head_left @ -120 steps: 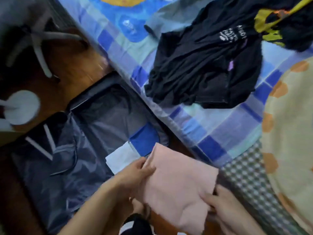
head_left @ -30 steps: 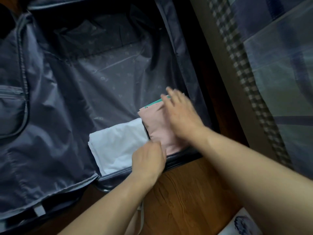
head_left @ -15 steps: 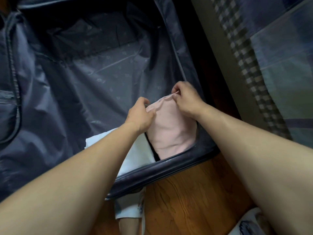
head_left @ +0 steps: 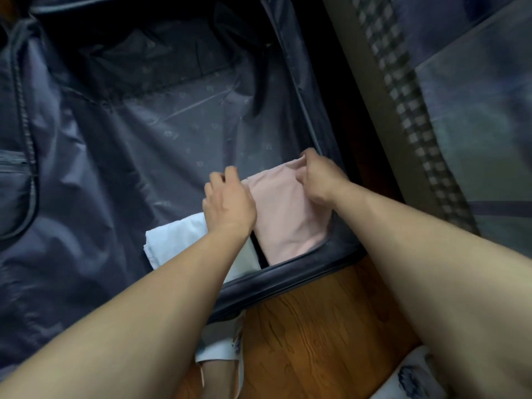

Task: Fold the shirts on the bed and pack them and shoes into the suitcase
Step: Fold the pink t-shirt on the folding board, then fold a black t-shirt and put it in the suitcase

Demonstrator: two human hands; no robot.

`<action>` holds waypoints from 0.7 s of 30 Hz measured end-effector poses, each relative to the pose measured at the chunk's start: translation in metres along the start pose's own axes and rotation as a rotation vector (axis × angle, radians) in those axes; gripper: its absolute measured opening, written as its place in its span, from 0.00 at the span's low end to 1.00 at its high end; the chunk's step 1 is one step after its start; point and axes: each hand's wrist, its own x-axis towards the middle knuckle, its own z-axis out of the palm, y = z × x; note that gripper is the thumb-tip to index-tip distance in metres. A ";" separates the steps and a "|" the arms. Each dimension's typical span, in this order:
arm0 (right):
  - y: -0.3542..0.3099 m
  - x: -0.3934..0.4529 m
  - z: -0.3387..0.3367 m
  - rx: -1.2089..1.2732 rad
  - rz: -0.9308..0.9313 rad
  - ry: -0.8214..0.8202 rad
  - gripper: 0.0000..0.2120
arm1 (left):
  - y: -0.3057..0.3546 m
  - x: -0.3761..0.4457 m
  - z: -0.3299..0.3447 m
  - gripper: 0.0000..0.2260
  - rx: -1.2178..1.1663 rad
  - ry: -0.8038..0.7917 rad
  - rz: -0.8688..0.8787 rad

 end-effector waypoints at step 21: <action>0.134 -0.509 -0.341 0.718 0.036 0.330 0.08 | 0.304 -0.432 -0.297 0.07 -0.652 -0.319 0.123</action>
